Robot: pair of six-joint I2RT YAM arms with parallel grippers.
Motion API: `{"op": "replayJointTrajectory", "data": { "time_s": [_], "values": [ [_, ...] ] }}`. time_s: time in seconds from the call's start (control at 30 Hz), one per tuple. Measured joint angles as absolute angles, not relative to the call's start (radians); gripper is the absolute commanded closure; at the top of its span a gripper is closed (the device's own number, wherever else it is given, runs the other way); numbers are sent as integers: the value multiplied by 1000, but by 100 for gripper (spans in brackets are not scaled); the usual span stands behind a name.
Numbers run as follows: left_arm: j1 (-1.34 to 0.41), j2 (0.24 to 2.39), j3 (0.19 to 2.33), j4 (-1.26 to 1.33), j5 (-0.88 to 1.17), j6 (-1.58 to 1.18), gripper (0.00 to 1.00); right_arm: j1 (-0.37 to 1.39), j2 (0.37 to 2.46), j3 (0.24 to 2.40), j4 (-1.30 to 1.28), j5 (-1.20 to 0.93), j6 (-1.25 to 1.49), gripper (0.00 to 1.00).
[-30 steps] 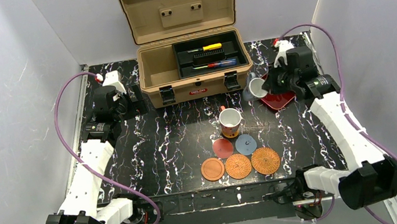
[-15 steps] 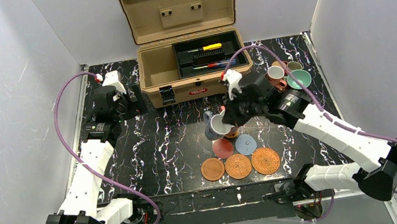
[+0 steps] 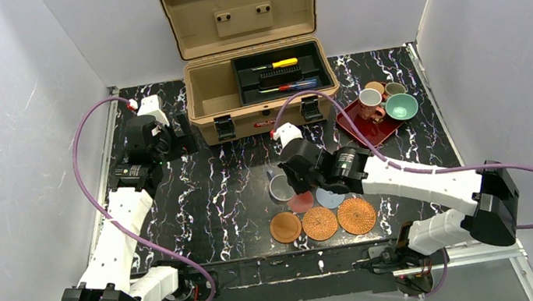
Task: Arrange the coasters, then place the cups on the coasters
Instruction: Place the cup on the coaster.
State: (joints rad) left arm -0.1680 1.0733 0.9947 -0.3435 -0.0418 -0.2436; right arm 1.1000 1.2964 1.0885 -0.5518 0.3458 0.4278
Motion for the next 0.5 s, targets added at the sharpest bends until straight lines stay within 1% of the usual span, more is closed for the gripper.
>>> {"op": "replayJointTrajectory", "data": {
  "time_s": [0.23, 0.5],
  "values": [
    [-168, 1073, 995, -344, -42, -243, 1, 1100, 1319, 1017, -536, 422, 485, 99],
    [-168, 1073, 995, -344, -44, -242, 1, 1100, 1323, 985, -528, 478, 535, 99]
  ]
}}
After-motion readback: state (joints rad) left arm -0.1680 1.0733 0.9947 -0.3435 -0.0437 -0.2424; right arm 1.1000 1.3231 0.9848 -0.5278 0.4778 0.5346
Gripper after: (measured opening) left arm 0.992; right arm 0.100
